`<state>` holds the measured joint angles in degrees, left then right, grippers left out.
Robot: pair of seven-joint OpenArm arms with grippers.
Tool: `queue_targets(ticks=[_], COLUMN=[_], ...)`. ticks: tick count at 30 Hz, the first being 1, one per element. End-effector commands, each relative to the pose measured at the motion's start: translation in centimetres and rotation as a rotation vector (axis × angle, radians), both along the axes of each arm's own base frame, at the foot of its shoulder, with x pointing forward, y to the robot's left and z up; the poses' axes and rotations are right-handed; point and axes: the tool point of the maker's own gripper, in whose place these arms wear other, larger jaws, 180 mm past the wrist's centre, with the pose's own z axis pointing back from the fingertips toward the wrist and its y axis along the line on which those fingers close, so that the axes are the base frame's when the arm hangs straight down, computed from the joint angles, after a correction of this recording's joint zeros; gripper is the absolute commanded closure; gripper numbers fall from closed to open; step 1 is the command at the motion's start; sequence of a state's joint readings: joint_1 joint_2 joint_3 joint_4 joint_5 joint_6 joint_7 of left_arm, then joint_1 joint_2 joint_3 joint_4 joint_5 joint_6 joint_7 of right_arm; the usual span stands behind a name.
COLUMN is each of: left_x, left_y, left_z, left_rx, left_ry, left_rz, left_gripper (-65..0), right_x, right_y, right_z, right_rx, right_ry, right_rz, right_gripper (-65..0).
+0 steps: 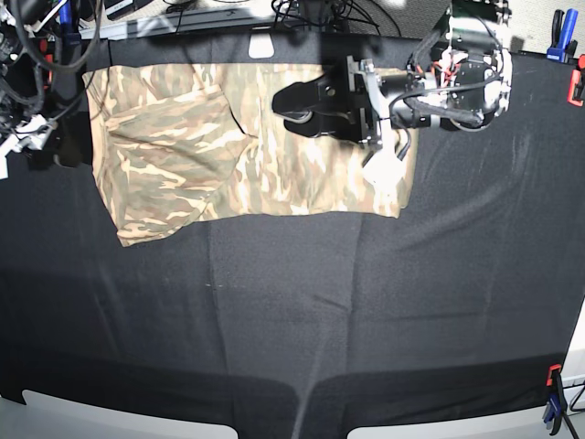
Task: Layout the t-shirt on the table in an organized manner, then fold the t-shirt properly
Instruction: 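Grasp the collar end of the strip with the right gripper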
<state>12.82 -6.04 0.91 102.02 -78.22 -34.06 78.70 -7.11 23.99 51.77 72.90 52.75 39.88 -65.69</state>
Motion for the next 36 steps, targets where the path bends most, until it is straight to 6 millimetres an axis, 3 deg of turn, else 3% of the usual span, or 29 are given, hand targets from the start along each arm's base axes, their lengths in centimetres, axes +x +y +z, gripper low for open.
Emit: queue_targets(ticks=[1, 14, 20, 24, 29, 36], left_x=[0.3, 0.3, 0.3, 0.3, 0.2, 0.2], left_y=[-0.1, -0.1, -0.1, -0.1, -0.1, -0.1], left_z=[1.3, 1.3, 1.2, 1.2, 1.2, 1.2], left_rx=[-0.037, -0.035, -0.034, -0.034, -0.032, -0.032], left_ry=[-0.032, -0.031, -0.031, -0.031, -0.031, -0.030], left_rz=[0.003, 0.000, 0.000, 0.000, -0.003, -0.003], left_gripper=[-31.2, -31.2, -31.2, -31.2, -31.2, -31.2], right_x=[1.2, 2.1, 1.6, 1.8, 2.1, 1.9], right_y=[-0.5, 2.5, 5.5, 7.3, 6.9, 2.7], right_z=[1.8, 0.2, -2.1, -1.9, -1.3, 0.4], right_rx=[-0.017, 0.025, 0.125, 0.211, 0.209, 0.059], right_ry=[-0.062, -0.053, -0.034, -0.068, -0.085, -0.044], right_rz=[0.007, 0.067, 0.053, 0.058, 0.059, 0.084], right_gripper=[-46.5, -46.5, -46.5, -46.5, -46.5, -46.5])
